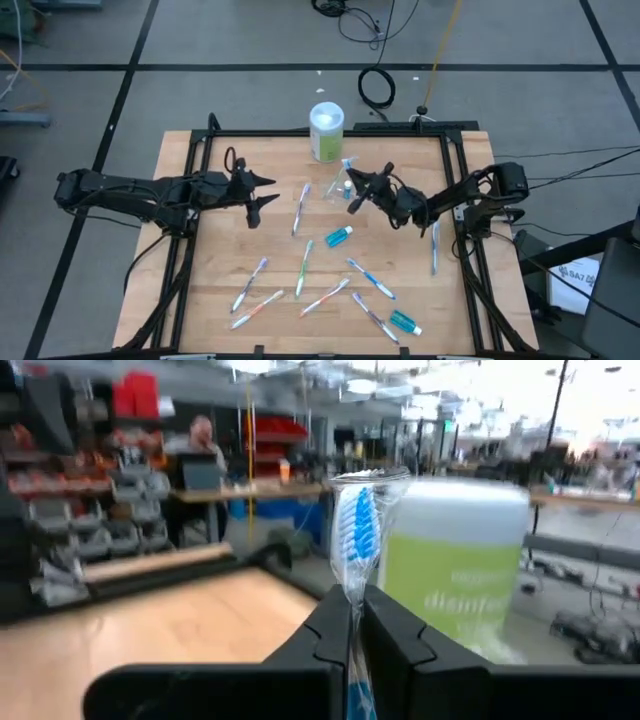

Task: Pick & Place toothbrushing station
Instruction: Put the top middle blue toothbrush into the transparent organizer

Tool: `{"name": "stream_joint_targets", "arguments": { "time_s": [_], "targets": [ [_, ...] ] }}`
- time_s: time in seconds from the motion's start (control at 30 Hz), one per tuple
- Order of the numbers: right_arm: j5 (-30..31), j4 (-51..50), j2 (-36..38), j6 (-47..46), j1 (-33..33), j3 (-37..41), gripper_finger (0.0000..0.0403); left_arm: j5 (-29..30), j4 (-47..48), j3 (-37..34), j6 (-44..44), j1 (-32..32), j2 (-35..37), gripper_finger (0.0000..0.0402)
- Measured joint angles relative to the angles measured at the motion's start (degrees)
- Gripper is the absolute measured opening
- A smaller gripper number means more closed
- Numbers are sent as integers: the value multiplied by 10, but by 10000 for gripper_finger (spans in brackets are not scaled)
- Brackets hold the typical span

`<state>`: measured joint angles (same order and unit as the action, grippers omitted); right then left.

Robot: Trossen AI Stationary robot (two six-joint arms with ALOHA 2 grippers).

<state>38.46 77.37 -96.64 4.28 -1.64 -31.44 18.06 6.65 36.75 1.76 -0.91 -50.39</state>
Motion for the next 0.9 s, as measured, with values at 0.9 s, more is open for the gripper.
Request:
{"name": "stream_joint_targets", "arguments": {
  "time_s": [0.9],
  "targets": [
    [35,-136,3,-64,-14,0,142,-105,85,0,17,-4,-22,191]
  ]
}}
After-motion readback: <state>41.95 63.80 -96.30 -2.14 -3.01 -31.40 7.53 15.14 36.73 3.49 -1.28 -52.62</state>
